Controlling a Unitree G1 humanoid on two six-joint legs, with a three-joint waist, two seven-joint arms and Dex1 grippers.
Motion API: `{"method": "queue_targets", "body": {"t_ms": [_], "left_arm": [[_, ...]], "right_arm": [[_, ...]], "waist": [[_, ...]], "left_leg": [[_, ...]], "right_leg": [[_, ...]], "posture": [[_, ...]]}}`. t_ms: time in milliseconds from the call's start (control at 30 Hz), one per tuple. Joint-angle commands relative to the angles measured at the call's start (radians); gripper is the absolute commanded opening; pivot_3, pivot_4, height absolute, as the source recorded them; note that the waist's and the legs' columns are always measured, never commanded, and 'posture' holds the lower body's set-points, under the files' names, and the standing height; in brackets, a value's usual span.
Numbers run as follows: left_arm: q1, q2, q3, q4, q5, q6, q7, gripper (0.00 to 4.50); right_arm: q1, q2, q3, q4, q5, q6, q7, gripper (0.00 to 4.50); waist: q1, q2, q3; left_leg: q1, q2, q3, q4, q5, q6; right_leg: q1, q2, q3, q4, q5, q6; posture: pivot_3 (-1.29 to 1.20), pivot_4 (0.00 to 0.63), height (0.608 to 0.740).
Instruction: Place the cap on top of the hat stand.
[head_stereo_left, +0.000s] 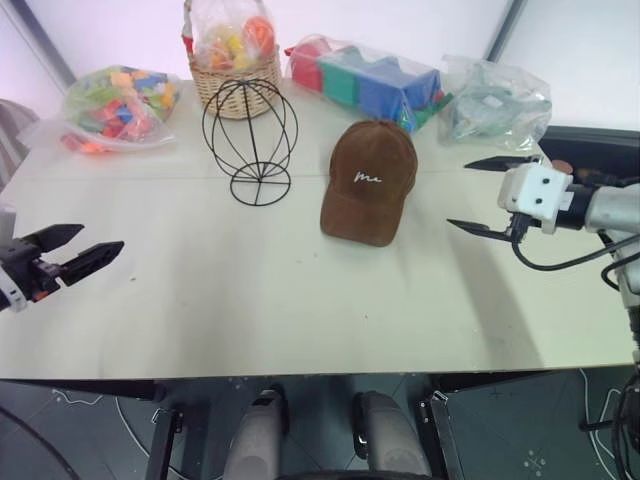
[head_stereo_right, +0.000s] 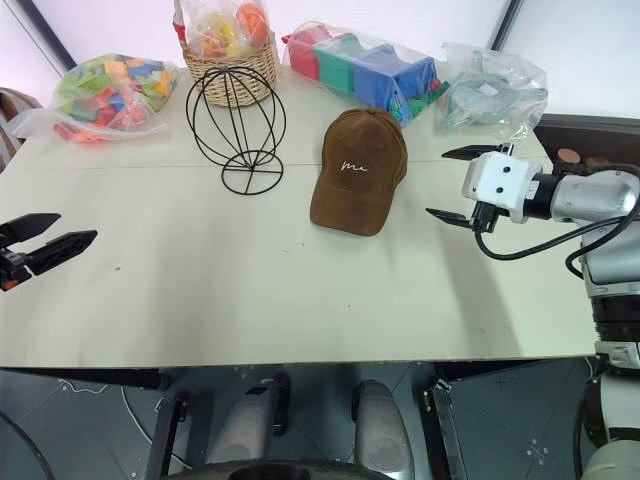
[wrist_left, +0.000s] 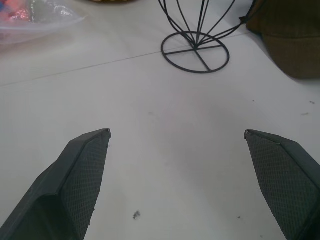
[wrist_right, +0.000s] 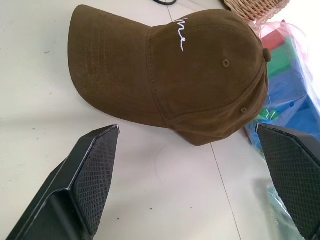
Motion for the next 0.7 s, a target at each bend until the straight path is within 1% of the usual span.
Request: {"method": "queue_targets", "body": {"t_ms": [33, 233, 467, 700], "left_arm": [[-0.004, 0.008, 0.048, -0.028, -0.018, 0.005, 0.006, 4.5], [0.015, 0.014, 0.04, -0.03, -0.004, -0.009, -0.006, 4.5], [-0.005, 0.022, 0.035, -0.029, -0.016, -0.002, -0.008, 4.5], [-0.022, 0.033, 0.029, -0.022, -0.036, 0.016, -0.033, 4.5]], "right_arm": [[-0.031, 0.005, -0.013, -0.016, 0.015, 0.001, -0.008, 4.48], [-0.041, 0.02, -0.016, -0.03, 0.025, 0.02, -0.01, 4.48], [-0.025, 0.038, -0.006, -0.051, -0.006, 0.016, -0.042, 4.48], [-0.013, 0.049, 0.001, -0.085, -0.004, 0.031, -0.062, 4.48]], "waist": [[0.0, 0.0, 0.0], [0.0, 0.0, 0.0], [0.0, 0.0, 0.0], [0.0, 0.0, 0.0]], "left_leg": [[0.0, 0.0, 0.0, 0.0, 0.0, 0.0], [0.0, 0.0, 0.0, 0.0, 0.0, 0.0], [0.0, 0.0, 0.0, 0.0, 0.0, 0.0], [0.0, 0.0, 0.0, 0.0, 0.0, 0.0]], "right_leg": [[0.0, 0.0, 0.0, 0.0, 0.0, 0.0], [0.0, 0.0, 0.0, 0.0, 0.0, 0.0], [0.0, 0.0, 0.0, 0.001, 0.0, 0.0], [0.0, 0.0, 0.0, 0.001, 0.0, 0.0]], "posture": [[0.0, 0.15, 0.74], [0.0, 0.15, 0.74], [0.0, 0.15, 0.74], [0.0, 0.15, 0.74]]}}
